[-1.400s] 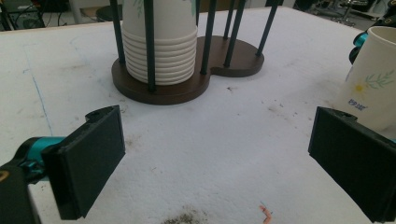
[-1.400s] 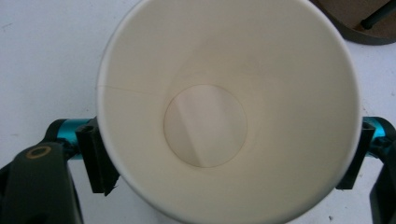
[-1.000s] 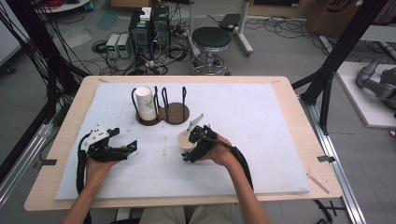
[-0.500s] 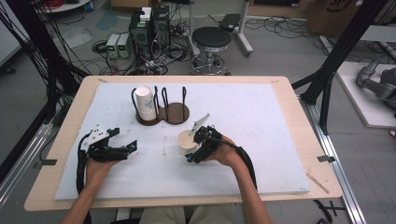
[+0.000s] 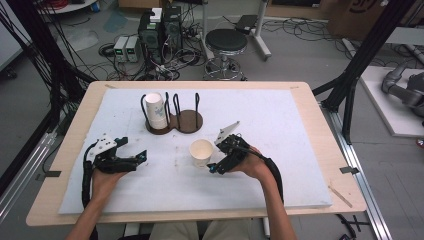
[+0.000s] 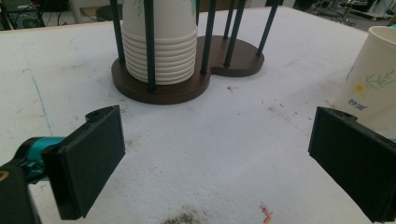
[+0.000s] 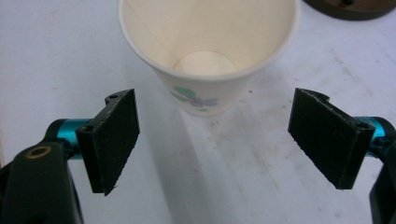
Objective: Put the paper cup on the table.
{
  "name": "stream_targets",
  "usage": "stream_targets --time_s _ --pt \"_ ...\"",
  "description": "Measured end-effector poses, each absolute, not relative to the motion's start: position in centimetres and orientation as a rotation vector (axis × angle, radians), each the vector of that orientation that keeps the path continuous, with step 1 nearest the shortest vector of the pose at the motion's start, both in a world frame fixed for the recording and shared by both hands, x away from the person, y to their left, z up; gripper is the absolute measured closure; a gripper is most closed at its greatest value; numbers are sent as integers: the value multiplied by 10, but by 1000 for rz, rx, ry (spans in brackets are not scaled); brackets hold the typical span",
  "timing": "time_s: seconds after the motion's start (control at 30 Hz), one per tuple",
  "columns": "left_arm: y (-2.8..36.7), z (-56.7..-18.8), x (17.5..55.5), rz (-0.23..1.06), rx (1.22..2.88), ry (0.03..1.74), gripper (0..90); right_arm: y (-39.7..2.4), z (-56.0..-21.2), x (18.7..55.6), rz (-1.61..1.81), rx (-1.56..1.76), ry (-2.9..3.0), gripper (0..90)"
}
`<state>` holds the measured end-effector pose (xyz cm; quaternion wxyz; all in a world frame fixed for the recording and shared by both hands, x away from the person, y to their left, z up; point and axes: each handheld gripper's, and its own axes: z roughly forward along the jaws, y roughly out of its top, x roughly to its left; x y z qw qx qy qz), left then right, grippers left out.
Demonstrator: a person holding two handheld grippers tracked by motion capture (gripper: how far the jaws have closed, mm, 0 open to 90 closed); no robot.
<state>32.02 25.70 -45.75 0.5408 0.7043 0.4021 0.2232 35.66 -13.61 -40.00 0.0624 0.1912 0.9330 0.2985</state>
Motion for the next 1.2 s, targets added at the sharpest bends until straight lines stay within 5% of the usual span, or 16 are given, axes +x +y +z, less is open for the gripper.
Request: stream_targets --time_s 1.2 --pt "257 -458 320 532 1673 957 38 -219 -413 346 1176 806 2480 169"
